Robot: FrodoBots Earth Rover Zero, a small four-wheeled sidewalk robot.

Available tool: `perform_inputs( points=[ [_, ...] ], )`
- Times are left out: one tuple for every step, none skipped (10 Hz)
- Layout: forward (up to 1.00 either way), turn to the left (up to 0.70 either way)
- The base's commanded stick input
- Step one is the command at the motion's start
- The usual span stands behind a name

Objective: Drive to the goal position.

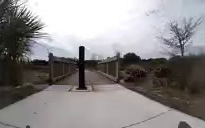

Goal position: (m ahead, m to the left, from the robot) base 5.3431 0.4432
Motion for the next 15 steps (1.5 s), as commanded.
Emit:
perform_inputs(
  points=[
    [0.7, 0.0],
    [0.7, 0.0],
    [0.7, 0.0],
    [0.7, 0.0],
    [0.7, 0.0],
    [0.7, -0.35],
    [0.7, 0.0],
    [0.7, 0.0],
    [0.7, 0.0],
    [0.7, 0.0],
    [0.7, 0.0],
    [0.7, 0.0],
    [0.7, 0.0],
    [0.7, 0.0],
    [0.7, 0.0]
  ],
)
